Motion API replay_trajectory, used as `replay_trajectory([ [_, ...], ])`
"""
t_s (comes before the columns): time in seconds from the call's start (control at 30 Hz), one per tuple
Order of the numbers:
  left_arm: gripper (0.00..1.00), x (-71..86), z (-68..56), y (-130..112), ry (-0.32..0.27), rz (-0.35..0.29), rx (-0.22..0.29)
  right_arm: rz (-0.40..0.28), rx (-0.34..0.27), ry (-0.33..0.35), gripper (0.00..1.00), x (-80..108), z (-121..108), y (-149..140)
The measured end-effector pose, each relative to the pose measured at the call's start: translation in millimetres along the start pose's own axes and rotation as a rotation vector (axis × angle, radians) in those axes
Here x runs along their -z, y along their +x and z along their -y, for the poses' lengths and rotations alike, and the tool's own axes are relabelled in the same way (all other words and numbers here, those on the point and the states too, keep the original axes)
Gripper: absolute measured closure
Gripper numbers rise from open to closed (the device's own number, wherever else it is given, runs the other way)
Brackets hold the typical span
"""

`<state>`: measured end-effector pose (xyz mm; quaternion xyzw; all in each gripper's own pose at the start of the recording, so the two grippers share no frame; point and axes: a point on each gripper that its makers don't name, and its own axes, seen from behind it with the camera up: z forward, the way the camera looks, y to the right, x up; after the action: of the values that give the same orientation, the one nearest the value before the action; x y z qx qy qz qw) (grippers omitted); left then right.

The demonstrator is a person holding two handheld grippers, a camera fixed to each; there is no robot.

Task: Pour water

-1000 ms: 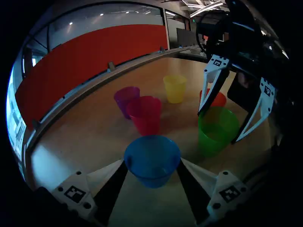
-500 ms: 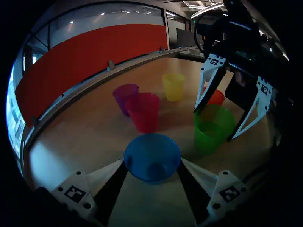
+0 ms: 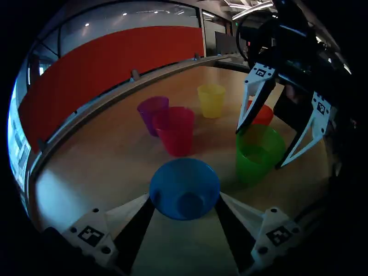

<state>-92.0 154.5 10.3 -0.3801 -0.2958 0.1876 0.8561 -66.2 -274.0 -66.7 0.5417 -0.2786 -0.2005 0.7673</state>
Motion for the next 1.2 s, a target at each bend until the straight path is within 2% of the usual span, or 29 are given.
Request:
replay_trajectory([
  [0.4,0.13,0.4,-0.3,-12,0.000,0.037,0.011,0.014,-0.004,-0.005,0.06,-1.3,-1,-8],
  [0.6,0.13,2.3,1.9,-17,0.010,0.049,-0.001,0.016,-0.006,-0.009,0.06,-0.9,-2,-11],
  [1.2,0.13,9.8,-5.2,-17,0.017,0.061,-0.035,0.025,0.005,-0.028,0.04,4.7,-2,-20],
])
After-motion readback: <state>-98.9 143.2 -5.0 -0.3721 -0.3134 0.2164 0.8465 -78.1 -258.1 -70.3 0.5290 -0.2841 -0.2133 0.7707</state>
